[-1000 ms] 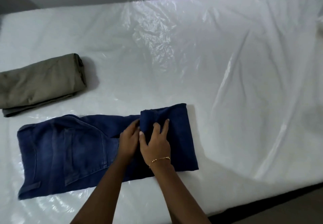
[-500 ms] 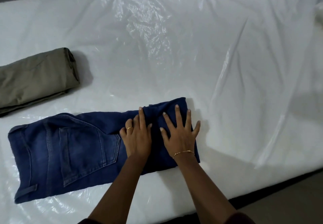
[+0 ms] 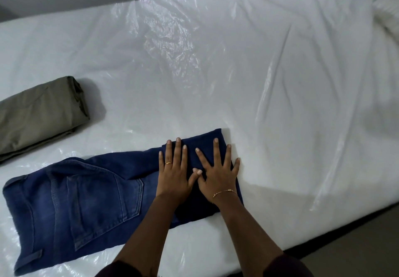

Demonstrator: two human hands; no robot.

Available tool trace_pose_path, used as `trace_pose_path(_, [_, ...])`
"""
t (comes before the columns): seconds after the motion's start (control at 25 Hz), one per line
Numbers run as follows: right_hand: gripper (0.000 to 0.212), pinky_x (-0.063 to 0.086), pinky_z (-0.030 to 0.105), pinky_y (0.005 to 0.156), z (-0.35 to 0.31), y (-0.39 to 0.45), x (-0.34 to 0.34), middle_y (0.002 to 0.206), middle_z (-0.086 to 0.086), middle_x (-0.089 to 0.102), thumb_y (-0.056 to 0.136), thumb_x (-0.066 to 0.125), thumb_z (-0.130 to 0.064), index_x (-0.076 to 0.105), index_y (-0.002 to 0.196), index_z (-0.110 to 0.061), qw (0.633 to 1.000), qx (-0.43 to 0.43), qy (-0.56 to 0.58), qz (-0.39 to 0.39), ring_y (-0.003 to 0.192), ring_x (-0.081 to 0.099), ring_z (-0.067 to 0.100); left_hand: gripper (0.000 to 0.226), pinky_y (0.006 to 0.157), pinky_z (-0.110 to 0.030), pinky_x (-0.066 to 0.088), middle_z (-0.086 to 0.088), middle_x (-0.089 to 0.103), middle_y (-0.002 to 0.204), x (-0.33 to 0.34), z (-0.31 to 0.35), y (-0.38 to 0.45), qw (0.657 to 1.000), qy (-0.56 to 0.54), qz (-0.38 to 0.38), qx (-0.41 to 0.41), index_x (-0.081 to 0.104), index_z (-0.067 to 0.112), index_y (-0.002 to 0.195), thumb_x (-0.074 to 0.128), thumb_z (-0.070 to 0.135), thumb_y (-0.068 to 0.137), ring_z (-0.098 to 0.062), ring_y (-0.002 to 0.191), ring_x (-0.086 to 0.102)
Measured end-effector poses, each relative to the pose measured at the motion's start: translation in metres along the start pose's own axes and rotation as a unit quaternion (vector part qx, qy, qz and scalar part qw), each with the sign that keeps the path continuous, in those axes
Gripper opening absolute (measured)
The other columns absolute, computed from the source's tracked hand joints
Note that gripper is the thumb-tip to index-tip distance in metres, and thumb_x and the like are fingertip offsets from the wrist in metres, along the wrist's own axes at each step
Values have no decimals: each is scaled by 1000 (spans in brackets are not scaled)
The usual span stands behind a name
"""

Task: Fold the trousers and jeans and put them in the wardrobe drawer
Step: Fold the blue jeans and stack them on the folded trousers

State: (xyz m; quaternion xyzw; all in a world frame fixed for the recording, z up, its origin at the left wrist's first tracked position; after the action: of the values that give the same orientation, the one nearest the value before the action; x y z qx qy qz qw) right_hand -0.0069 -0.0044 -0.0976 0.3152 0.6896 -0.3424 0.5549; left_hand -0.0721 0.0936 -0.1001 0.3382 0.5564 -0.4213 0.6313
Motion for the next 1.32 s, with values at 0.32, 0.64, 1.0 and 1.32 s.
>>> trace_pose_path(0.32, [60, 32, 69, 93, 1, 4, 6, 150, 7, 24, 80, 27, -60, 29, 137, -42, 1000, -6, 10, 11, 132, 24, 40, 91, 110, -55, 4, -19, 13, 150, 14, -5, 8, 998, 15, -53, 28, 22, 0, 138, 2, 72, 87, -27, 142, -20])
trace_pose_path(0.64, [59, 45, 61, 83, 1, -2, -5, 148, 6, 29, 80, 27, -63, 35, 135, -42, 1000, -19, 25, 0, 119, 50, 42, 139, 111, -65, 0, -6, -29, 151, -3, -13, -13, 976, 81, -188, 71, -17, 12, 144, 22, 94, 39, -27, 136, -29])
trace_pose_path(1.0, [62, 52, 35, 84, 36, -17, -22, 125, 4, 59, 81, 66, -38, 40, 134, -21, 894, 230, 372, -99, 105, 58, 27, 139, 108, -56, -17, 1, -49, 131, -2, -18, -16, 975, 73, -205, -47, -38, 13, 128, 55, 84, 52, -40, 134, -33])
trace_pose_path(1.32, [87, 53, 39, 85, -60, -30, -71, 95, -1, 61, 81, 57, -15, 4, 145, -41, 862, 121, 460, -174, 89, 61, 25, 97, 96, -57, 40, -18, 40, 142, -19, -33, -18, 990, 42, -125, 56, 36, 3, 138, 77, 47, 63, -42, 123, 49])
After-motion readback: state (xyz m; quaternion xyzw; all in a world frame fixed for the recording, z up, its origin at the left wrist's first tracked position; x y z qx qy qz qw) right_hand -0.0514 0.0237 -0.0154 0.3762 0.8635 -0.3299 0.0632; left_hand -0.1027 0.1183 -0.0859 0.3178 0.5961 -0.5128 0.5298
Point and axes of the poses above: each hand's wrist, its own y-axis towards the middle knuckle, its own x-axis out of the palm, z = x × y, the point moved 7 cm from there along y, towards the middle knuckle
